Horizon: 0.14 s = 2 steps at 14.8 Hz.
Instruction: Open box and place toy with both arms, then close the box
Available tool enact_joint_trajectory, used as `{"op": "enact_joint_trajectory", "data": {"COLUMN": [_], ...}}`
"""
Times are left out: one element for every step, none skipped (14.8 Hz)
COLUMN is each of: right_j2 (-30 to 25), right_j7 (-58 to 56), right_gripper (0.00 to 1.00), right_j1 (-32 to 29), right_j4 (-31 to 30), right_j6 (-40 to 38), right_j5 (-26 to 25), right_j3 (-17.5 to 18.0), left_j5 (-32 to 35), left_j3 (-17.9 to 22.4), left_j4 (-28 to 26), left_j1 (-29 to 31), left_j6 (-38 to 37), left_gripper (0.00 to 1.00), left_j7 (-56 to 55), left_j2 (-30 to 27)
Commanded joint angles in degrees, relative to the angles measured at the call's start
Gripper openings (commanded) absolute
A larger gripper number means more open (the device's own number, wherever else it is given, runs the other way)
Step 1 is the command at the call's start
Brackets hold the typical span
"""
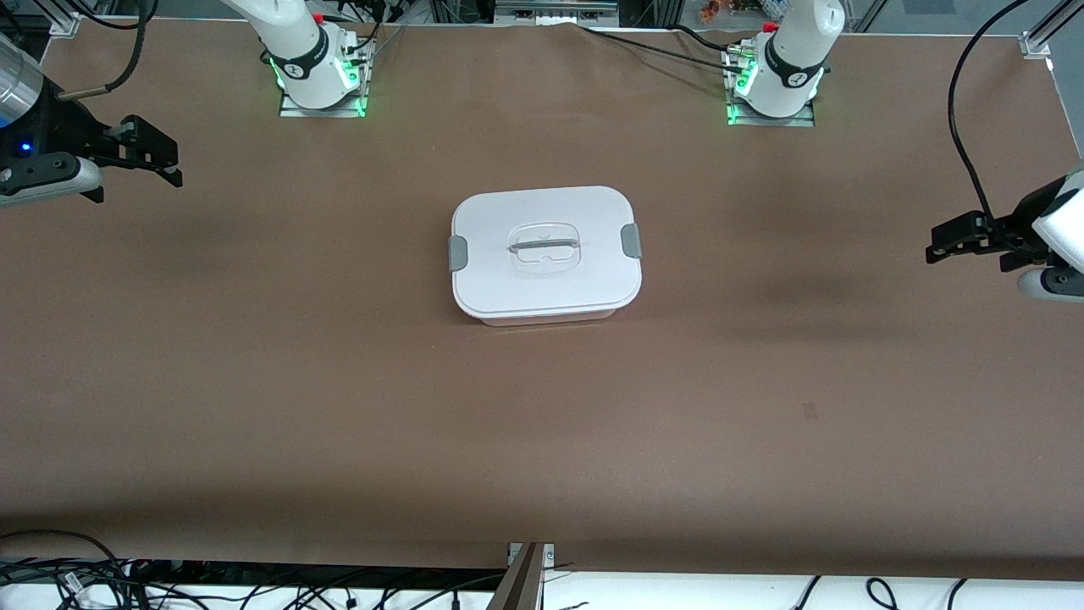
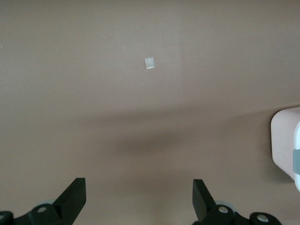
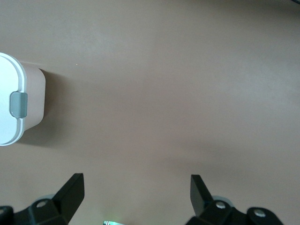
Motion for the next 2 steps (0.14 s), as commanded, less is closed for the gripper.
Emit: {"op": "enact_joint_trajectory", "data": {"right_j2": [0.5,0.4], "right_j7": [0.3,0.3], "right_gripper": [1.0,1.0], "right_j1": [-0.4,-0.4], "right_j4": [1.1,1.1], "right_j6": [-0.2,-0.2], "right_j5": [0.0,0.0], "right_j3": [0.1,0.1], "left_j5": [1.6,1.6], "left_j3": [-1.0,-1.1], "left_j4": [-0.4,-0.4], "left_j1": [0.6,0.6], "left_j6": [-0.7,-0.7], "left_gripper": [1.0,1.0], "left_j7": [-0.4,-0.7], "left_j2": [0.3,0.3]}}
